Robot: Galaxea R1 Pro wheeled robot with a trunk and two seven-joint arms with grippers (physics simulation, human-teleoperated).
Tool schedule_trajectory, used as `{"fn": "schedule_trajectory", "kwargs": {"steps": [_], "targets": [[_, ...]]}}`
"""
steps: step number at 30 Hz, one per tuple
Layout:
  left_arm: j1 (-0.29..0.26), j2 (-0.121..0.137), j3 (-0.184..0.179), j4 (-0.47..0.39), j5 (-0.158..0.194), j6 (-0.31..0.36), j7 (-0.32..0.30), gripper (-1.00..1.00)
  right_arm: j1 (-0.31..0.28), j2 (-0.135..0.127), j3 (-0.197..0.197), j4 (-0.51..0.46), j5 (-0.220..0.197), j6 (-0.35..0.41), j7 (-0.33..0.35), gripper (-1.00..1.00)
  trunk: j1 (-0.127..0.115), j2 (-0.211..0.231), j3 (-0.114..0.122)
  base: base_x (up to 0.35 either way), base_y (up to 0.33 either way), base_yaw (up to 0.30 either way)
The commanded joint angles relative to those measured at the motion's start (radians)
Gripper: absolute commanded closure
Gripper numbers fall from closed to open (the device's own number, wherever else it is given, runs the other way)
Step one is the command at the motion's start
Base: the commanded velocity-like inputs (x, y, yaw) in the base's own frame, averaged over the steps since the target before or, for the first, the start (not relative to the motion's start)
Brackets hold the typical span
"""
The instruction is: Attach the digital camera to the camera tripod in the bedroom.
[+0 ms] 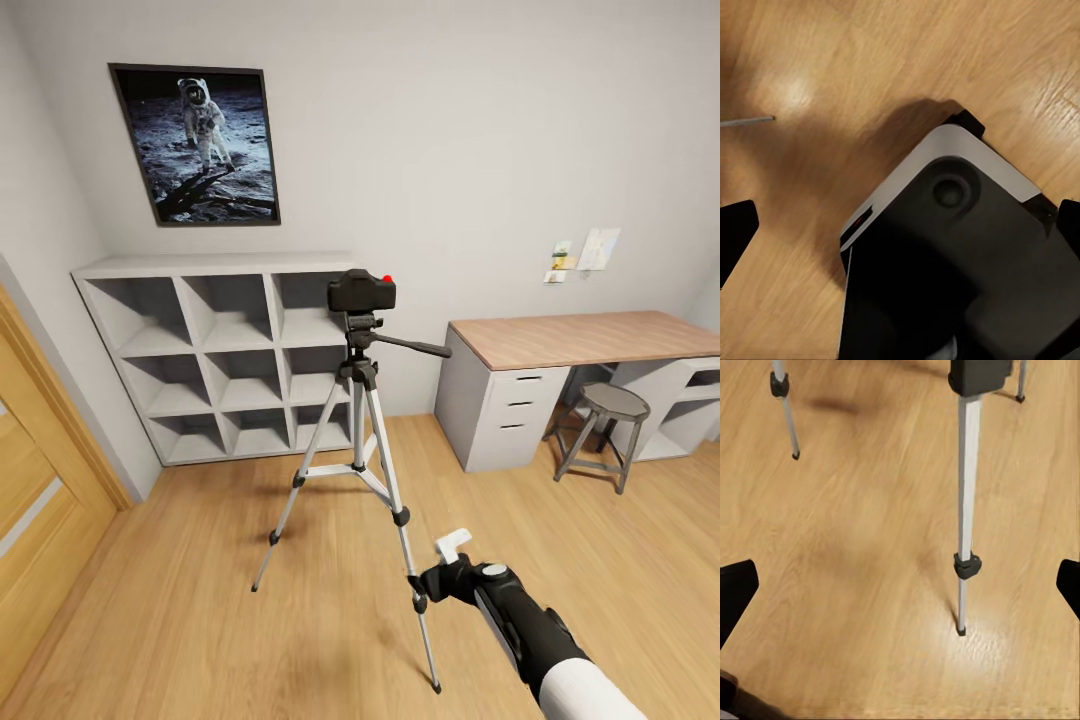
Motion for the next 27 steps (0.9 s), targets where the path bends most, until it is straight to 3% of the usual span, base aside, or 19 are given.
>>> {"fn": "schedule_trajectory", "kwargs": {"steps": [1, 8, 9, 18, 27], "targets": [[0.003, -0.001, -0.009, 0.000, 0.007, 0.004, 0.003, -1.00, -0.001, -0.011, -0.004, 0.028, 0.009, 0.005, 0.005, -1.00, 0.001, -0.002, -0.002, 0.000, 0.000, 0.000], [0.031, -0.026, -0.009, 0.000, 0.004, 0.002, 0.002, -1.00, -0.001, -0.078, -0.035, 0.266, 0.009, -0.004, 0.004, -1.00, 0.001, -0.002, -0.002, 0.000, 0.000, 0.000], [0.038, -0.033, -0.009, 0.000, 0.004, -0.003, 0.002, -1.00, -0.001, -0.096, -0.041, 0.338, 0.010, -0.008, 0.003, -1.00, 0.001, -0.002, -0.002, 0.000, 0.000, 0.000], [0.083, -0.064, -0.009, 0.000, 0.005, -0.074, 0.002, -1.00, 0.000, -0.159, -0.050, 0.619, 0.010, -0.091, 0.002, -1.00, 0.001, -0.002, -0.002, 0.000, 0.000, 0.000], [0.100, -0.071, -0.009, 0.001, 0.006, -0.096, 0.002, -1.00, 0.003, -0.188, -0.052, 0.683, 0.009, -0.150, -0.001, -1.00, 0.001, -0.002, -0.002, 0.000, 0.000, 0.000]]}}
